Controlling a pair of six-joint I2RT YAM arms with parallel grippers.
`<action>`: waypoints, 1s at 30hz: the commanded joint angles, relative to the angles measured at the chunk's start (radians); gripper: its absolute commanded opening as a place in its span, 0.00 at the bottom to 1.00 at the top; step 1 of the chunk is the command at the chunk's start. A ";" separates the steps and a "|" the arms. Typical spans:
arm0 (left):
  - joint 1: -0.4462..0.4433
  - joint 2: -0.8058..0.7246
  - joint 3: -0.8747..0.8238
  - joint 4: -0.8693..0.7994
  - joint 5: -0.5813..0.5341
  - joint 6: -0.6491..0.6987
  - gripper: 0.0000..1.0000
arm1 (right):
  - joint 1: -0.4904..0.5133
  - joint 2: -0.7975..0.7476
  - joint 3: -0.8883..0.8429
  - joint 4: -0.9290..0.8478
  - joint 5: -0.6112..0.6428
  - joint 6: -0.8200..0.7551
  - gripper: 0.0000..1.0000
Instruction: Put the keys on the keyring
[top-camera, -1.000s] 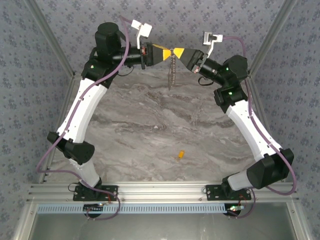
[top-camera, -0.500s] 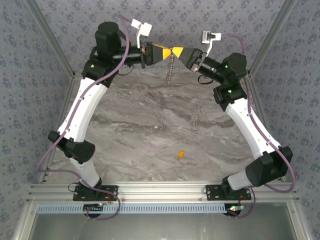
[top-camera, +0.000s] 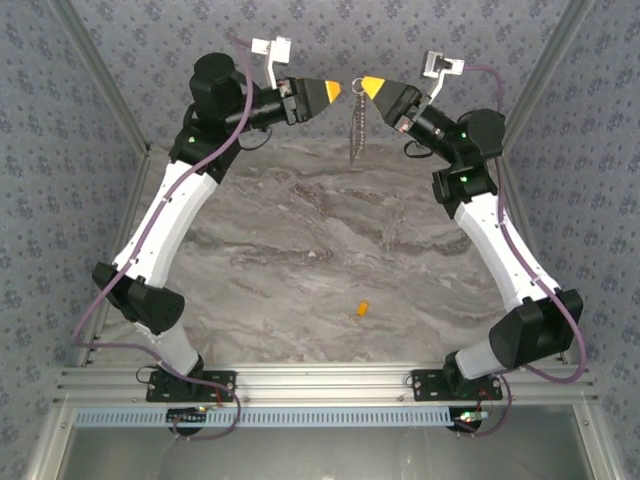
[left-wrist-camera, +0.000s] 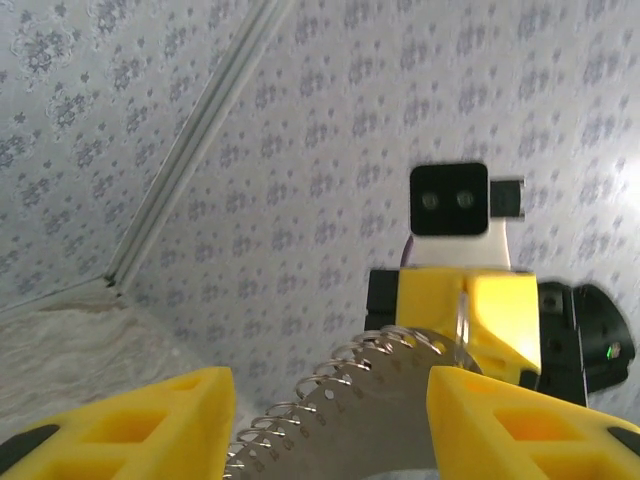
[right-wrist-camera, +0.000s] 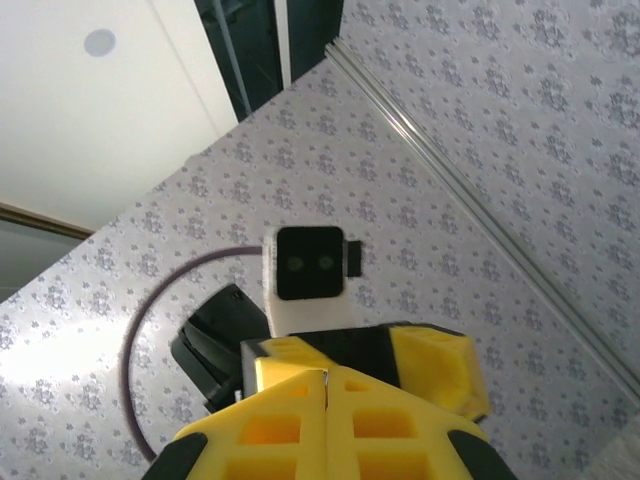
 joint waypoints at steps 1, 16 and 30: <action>0.003 -0.034 -0.057 0.290 -0.028 -0.222 0.52 | 0.005 0.011 0.026 0.118 0.058 0.029 0.00; -0.039 0.000 -0.086 0.451 -0.035 -0.335 0.45 | 0.036 0.073 0.072 0.183 0.113 0.054 0.00; -0.054 0.020 -0.083 0.454 -0.031 -0.335 0.38 | 0.046 0.093 0.089 0.186 0.109 0.066 0.00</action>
